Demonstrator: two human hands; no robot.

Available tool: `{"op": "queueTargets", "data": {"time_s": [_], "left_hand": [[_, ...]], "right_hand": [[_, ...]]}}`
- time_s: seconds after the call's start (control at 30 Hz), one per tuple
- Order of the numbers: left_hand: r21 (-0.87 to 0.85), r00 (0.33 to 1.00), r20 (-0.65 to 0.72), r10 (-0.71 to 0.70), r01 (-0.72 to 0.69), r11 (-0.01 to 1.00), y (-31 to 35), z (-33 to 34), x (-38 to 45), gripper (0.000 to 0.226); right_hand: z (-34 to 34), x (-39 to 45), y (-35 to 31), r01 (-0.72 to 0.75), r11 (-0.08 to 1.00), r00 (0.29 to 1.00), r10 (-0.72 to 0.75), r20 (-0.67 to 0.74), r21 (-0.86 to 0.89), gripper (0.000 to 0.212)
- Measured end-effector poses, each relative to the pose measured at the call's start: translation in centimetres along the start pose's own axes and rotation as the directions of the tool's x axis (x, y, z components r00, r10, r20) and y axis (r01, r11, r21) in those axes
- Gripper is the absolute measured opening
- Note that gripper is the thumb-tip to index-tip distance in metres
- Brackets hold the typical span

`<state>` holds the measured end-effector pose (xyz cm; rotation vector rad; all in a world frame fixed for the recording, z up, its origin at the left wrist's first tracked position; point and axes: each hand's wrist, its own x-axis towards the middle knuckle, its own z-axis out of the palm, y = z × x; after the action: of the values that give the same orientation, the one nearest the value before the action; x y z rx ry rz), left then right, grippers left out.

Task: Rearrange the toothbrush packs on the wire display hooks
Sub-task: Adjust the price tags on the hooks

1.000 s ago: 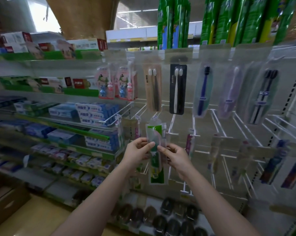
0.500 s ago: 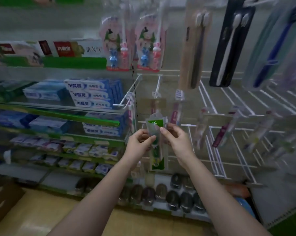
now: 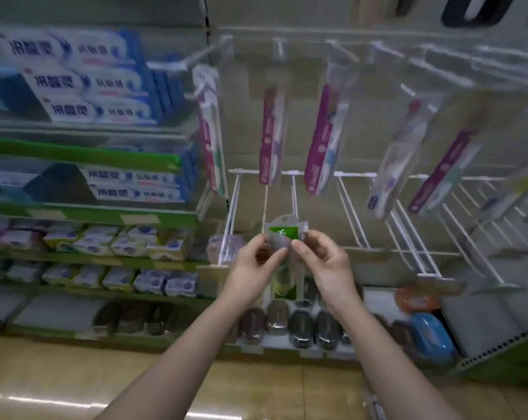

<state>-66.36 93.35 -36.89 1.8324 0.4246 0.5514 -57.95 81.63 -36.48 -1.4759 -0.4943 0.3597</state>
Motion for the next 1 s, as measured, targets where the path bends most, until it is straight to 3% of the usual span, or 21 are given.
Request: {"op": "queueTargets", "data": {"time_s": [0.13,0.4,0.57,0.77,1.0], "left_hand": [[0.109,0.997,-0.012,0.072,-0.070,0.992,-6.4,2.0,-0.4,0.012],[0.029,0.988,-0.020,0.155,-0.155,0.988,-16.5,4.0,0.3,0.018],[0.107,0.972,-0.112,0.207,-0.195,0.975,-22.0,4.9,2.2,0.015],[0.113,0.977,-0.113,0.179,-0.167,0.980,-25.0,4.9,4.2,0.017],[0.047,0.949,-0.191,0.251,-0.247,0.968,-24.5,5.5,5.6,0.016]], "right_hand": [[-0.7,-0.4,6.1,0.048,0.998,0.999,-0.048,0.000,0.033,0.017],[-0.5,0.8,16.4,0.150,0.985,0.986,-0.155,0.058,0.084,0.020],[0.4,2.9,21.4,0.214,0.972,0.975,-0.219,0.047,0.100,0.018],[1.4,5.5,24.2,0.253,0.965,0.954,-0.260,0.147,0.066,0.022],[4.1,7.5,22.8,0.400,0.867,0.911,-0.412,-0.023,0.296,0.025]]}}
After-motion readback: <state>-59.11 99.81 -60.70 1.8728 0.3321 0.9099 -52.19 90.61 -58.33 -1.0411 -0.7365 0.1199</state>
